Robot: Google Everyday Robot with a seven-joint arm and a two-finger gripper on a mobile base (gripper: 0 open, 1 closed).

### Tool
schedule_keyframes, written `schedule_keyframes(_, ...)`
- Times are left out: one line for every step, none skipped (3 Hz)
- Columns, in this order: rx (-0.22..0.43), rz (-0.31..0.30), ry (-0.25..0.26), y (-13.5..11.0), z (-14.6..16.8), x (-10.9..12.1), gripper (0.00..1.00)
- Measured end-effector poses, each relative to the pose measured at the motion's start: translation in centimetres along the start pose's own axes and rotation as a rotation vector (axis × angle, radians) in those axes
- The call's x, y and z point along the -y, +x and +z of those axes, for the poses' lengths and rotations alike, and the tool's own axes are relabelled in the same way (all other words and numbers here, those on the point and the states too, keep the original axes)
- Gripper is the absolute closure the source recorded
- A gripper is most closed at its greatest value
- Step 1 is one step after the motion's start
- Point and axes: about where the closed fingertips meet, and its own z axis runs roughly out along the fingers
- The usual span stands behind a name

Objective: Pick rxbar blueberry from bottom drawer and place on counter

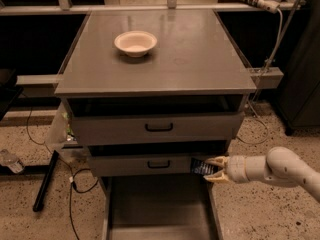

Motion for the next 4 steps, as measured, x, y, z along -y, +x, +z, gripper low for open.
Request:
schedule_keyframes(0.000,0.000,0.000,0.0,0.0,0.0,1.00)
schedule_keyframes(0.003,-0.020,-0.002,-1.1,-0.4,-1.6,1.00)
schedule_keyframes(0.008,-0.121,0.026,-5.1,-3.2,-4.3,1.00)
schedule_keyframes(0.038,-0.250,0.030,-10.8,-7.2,-7.4,1.00)
